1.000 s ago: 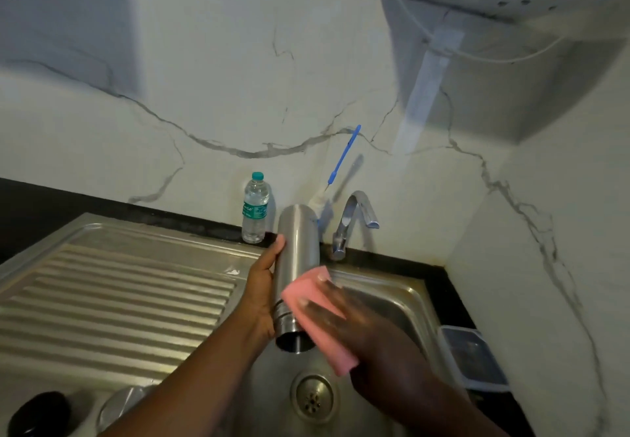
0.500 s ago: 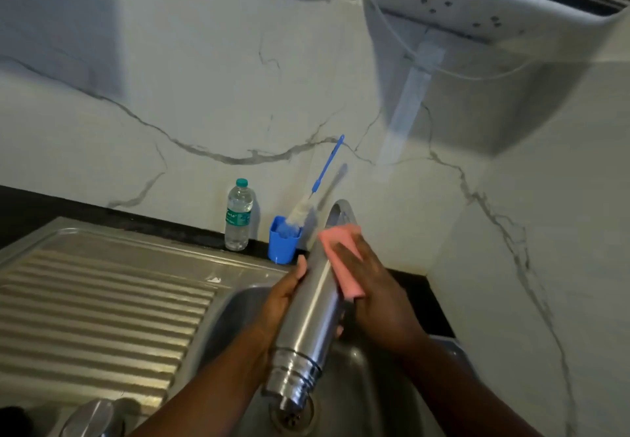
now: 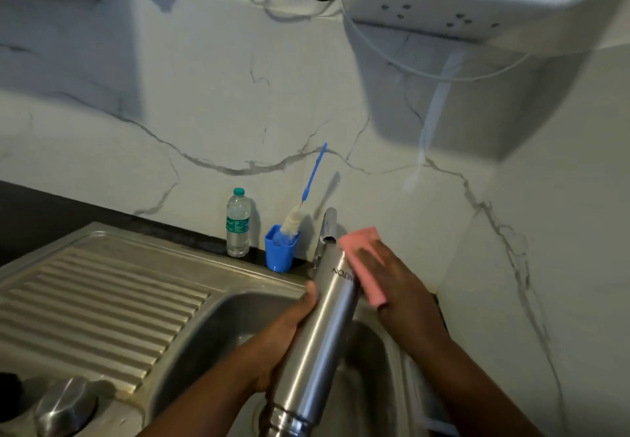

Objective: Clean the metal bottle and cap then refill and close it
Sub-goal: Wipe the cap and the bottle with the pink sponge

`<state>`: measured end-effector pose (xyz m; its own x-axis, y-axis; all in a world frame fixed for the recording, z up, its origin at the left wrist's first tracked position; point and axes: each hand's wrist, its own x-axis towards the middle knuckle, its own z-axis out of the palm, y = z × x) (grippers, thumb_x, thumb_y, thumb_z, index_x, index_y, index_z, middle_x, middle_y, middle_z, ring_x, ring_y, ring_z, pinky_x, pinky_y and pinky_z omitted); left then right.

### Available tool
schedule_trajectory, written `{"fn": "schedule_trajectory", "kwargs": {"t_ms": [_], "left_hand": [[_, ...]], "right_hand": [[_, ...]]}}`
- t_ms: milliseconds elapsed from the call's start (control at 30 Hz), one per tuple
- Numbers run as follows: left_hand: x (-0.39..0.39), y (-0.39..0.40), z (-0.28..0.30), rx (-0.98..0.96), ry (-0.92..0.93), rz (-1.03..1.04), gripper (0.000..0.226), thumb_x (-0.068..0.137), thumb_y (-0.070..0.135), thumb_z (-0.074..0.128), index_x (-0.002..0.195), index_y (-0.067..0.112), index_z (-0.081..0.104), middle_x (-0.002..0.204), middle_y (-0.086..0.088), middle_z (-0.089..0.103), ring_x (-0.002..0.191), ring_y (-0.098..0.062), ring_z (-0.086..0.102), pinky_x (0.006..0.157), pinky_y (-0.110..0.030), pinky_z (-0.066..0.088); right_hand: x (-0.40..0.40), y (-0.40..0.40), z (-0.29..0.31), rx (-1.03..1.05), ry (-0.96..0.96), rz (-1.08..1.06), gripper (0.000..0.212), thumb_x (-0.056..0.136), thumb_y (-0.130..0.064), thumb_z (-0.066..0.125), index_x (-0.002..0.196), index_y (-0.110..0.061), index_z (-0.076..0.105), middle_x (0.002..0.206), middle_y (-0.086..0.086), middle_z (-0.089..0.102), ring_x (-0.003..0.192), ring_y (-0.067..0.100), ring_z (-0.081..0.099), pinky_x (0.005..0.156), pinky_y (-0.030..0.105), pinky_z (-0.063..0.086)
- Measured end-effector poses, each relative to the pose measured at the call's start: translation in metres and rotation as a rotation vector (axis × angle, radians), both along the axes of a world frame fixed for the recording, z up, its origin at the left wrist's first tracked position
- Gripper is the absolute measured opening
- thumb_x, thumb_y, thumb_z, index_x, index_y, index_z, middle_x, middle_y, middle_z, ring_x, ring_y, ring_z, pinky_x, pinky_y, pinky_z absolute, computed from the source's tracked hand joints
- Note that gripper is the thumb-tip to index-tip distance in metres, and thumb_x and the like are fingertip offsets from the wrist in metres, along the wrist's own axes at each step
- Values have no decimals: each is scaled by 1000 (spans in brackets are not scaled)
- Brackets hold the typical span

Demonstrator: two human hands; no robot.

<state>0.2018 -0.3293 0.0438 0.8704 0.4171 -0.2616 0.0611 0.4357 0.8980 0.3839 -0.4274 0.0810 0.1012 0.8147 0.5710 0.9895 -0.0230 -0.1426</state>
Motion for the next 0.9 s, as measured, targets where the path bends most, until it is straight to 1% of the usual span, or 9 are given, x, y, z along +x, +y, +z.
{"fn": "schedule_trajectory", "kwargs": {"t_ms": [133, 233, 333, 433, 533, 600, 667, 800, 900], "left_hand": [[4, 4, -13, 443, 87, 84, 86, 55, 40, 86, 128, 43, 42, 119, 9, 62, 105, -13, 64, 80, -27, 55], [6, 10, -31, 681, 126, 132, 84, 58, 22, 88, 124, 48, 43, 122, 12, 60, 112, -8, 59, 96, -35, 52], [7, 13, -42, 693, 113, 194, 83, 57, 16, 87, 122, 47, 45, 119, 10, 63, 106, -3, 62, 92, -33, 54], [4, 17, -47, 692, 63, 254, 79, 56, 16, 89, 114, 46, 45, 114, 15, 62, 104, 5, 61, 80, -12, 48], [-2, 29, -56, 667, 37, 346, 85, 39, 44, 85, 113, 48, 44, 113, 22, 58, 105, 11, 56, 82, -7, 42], [-3, 39, -63, 691, 26, 314, 87, 44, 36, 88, 119, 47, 47, 120, 15, 60, 111, 2, 58, 93, -23, 48], [-4, 44, -65, 783, 31, 254, 88, 50, 23, 88, 125, 46, 47, 125, 12, 59, 113, -3, 59, 96, -35, 51], [-8, 48, -67, 853, 46, 175, 86, 50, 29, 82, 126, 49, 45, 124, 18, 56, 111, -2, 58, 86, -19, 50], [-17, 60, -66, 776, 32, 217, 80, 47, 43, 81, 116, 51, 42, 123, 22, 52, 112, 3, 53, 86, -8, 40]], "right_hand": [[0, -11, 16, 153, 515, 0, 70, 90, 7, 47, 118, -57, 47, 124, -37, 49, 122, -12, 42, 99, 6, 36], [-18, -14, 28, 52, 710, 20, 61, 93, 3, 46, 115, -54, 45, 121, -32, 48, 119, -7, 46, 99, 10, 36], [-47, -9, 21, -201, 597, 110, 54, 96, -6, 45, 133, -45, 43, 141, -21, 42, 127, -7, 38, 112, 20, 28], [-74, -3, 2, -412, 340, 113, 69, 95, -15, 48, 150, -24, 8, 159, -6, 7, 144, 4, 5, 119, 27, 11], [-85, 0, -7, -496, 265, 156, 80, 92, -26, 49, 131, -61, -12, 156, -7, -10, 137, 5, -17, 119, 35, 9], [-80, 5, -18, -383, 44, 71, 84, 80, -48, 44, 126, -67, -23, 155, -3, 5, 140, 21, 5, 114, 42, 23], [-68, 8, -31, -249, 142, 10, 80, 77, -49, 41, 146, -47, 0, 147, 3, 39, 131, 28, 42, 108, 33, 34], [-71, 18, -45, -58, 163, -49, 55, 89, -34, 39, 143, -28, 34, 150, -9, 35, 138, 7, 32, 110, 41, 35], [-100, 36, -31, -238, 66, -56, 87, 79, -55, 57, 149, -24, 14, 153, -9, 23, 134, 6, 38, 106, 22, 33]]}}
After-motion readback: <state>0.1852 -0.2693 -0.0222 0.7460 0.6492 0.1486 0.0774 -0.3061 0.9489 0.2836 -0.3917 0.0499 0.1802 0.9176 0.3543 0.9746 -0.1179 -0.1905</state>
